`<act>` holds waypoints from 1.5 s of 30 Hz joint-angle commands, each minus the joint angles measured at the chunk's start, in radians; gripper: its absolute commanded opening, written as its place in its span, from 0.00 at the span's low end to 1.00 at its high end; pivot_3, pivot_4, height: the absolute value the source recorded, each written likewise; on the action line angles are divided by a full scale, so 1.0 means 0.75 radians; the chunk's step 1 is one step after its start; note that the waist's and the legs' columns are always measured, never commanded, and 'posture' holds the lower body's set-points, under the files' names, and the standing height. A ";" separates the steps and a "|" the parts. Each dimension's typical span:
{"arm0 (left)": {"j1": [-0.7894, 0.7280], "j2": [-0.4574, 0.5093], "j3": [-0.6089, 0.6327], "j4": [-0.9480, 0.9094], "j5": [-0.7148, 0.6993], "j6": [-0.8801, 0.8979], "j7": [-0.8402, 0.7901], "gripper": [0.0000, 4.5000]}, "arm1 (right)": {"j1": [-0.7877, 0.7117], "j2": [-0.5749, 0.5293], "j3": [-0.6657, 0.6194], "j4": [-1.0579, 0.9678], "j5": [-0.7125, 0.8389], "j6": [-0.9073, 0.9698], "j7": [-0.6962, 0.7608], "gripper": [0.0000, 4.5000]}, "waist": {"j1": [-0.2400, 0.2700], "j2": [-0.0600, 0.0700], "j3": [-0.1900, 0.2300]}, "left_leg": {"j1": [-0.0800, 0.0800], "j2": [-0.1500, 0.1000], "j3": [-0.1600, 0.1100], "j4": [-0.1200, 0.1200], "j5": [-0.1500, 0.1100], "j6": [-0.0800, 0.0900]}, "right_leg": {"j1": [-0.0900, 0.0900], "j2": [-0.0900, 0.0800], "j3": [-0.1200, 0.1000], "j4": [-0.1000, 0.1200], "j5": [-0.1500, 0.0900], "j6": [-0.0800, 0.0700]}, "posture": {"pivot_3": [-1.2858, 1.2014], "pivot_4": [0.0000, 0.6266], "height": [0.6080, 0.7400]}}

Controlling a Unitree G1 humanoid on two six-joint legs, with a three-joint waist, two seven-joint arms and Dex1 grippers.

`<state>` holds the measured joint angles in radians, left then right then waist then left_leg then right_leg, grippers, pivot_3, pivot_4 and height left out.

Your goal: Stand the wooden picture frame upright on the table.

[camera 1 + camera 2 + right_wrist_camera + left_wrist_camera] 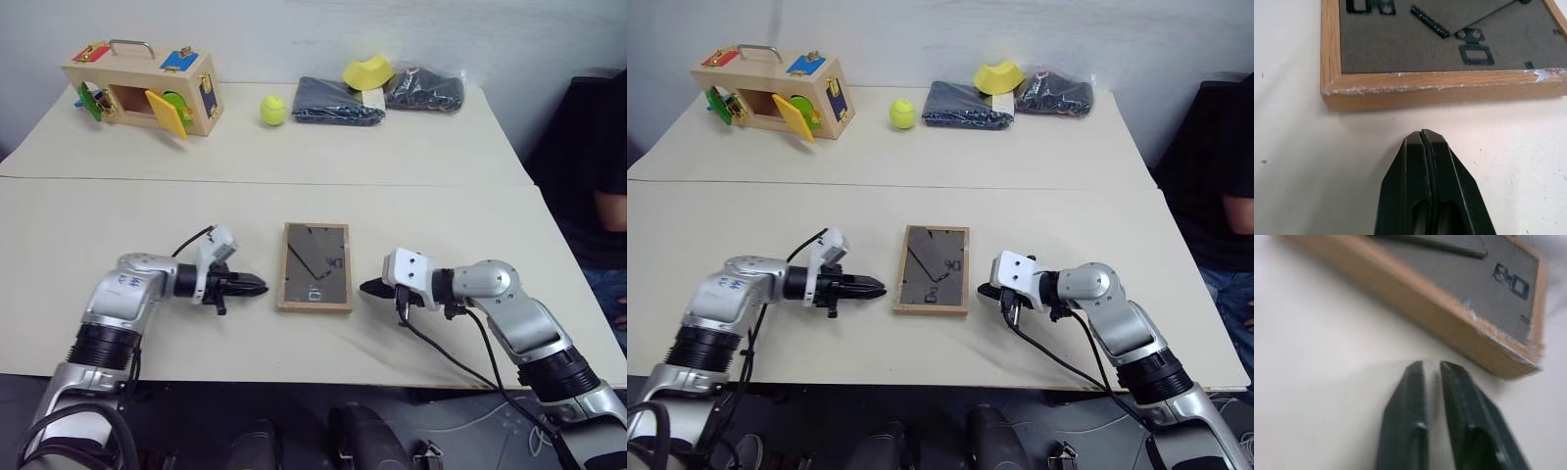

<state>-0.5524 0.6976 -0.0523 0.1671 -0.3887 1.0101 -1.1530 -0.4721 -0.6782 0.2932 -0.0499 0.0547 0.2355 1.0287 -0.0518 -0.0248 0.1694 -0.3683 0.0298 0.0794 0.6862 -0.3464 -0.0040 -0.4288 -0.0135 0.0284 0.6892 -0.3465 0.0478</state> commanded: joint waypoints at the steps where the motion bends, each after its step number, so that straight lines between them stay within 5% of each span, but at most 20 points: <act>1: -0.069 -0.024 0.082 -0.001 -0.179 0.439 0.042 0.46 | -0.074 0.007 0.039 0.037 -0.086 -0.099 0.000 0.00 | 0.000 0.000 0.000 | 0.000 0.000 0.000 0.001 0.000 0.000 | 0.000 0.000 0.000 0.000 0.000 0.000 | 0.52 0.24 1.00; 9: -0.195 -0.270 0.208 0.139 -0.240 0.715 0.283 0.97 | -0.135 0.058 0.106 0.117 -0.177 -0.201 0.018 0.00 | 0.018 0.000 0.000 | -0.001 0.000 -0.001 0.004 0.000 0.000 | 0.000 -0.001 -0.001 0.000 0.000 0.000 | 0.52 0.24 1.00; 15: -0.158 -0.363 0.146 0.091 -0.246 0.721 0.369 0.99 | -0.127 0.077 0.109 0.118 -0.194 -0.212 0.026 0.00 | 0.025 0.001 -0.001 | 0.000 -0.001 -0.001 0.009 0.000 0.000 | 0.001 -0.001 -0.001 0.001 0.000 0.000 | 0.52 0.24 1.00; 20: -0.220 -0.471 0.271 0.150 -0.261 0.745 0.447 0.99 | -0.112 0.088 0.101 0.110 -0.195 -0.203 0.019 0.00 | 0.030 0.001 -0.002 | 0.000 -0.001 -0.001 0.009 0.000 0.000 | 0.002 -0.001 -0.001 0.000 0.000 0.000 | 0.52 0.24 1.00; 23: -0.249 -0.457 0.310 0.169 -0.269 0.739 0.453 0.88 | -0.101 0.085 0.098 0.105 -0.196 -0.206 0.019 0.00 | 0.033 0.001 -0.002 | 0.000 -0.001 -0.001 0.010 -0.001 0.000 | 0.002 -0.002 -0.001 0.000 0.000 0.000 | 0.52 0.24 1.00; 31: -0.303 -0.438 0.383 0.194 -0.309 0.757 0.481 0.40 | -0.068 0.086 0.053 0.060 -0.142 -0.159 0.029 0.00 | 0.028 0.000 -0.002 | -0.001 0.000 -0.001 0.011 -0.001 -0.001 | 0.001 -0.001 -0.001 0.001 0.000 0.000 | 0.52 0.24 1.00; 33: -0.301 -0.430 0.398 0.177 -0.326 0.765 0.487 0.28 | -0.042 0.042 -0.013 -0.003 -0.051 -0.064 0.087 0.14 | 0.029 0.000 -0.002 | -0.001 0.000 -0.001 0.011 -0.001 -0.001 | 0.000 -0.001 -0.001 0.001 0.000 0.000 | 0.52 0.24 1.00; 39: -0.268 -0.415 0.391 0.094 -0.363 0.775 0.496 0.28 | -0.089 -0.058 -0.237 -0.138 0.303 0.294 0.230 0.57 | 0.028 0.000 -0.001 | -0.002 0.000 -0.001 0.011 -0.001 -0.001 | 0.000 -0.001 -0.001 0.000 0.000 0.000 | 0.52 0.24 1.00; 45: -0.208 -0.388 0.296 -0.069 -0.427 0.727 0.444 0.28 | -0.314 0.145 -0.242 -0.054 0.445 0.551 0.104 1.00 | 0.002 0.001 -0.001 | 0.000 0.001 -0.002 0.009 0.000 -0.004 | 0.000 0.001 0.000 0.002 0.000 0.000 | 0.52 0.24 1.00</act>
<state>-0.7086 0.3986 0.1726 0.1737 -0.6539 1.5759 -0.7833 -0.6988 -0.5852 0.1030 -0.1010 0.3655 0.6232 1.1293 -0.0499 -0.0244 0.1685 -0.3687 0.0303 0.0772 0.6931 -0.3464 -0.0068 -0.4295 -0.0125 0.0284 0.6908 -0.3466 0.0475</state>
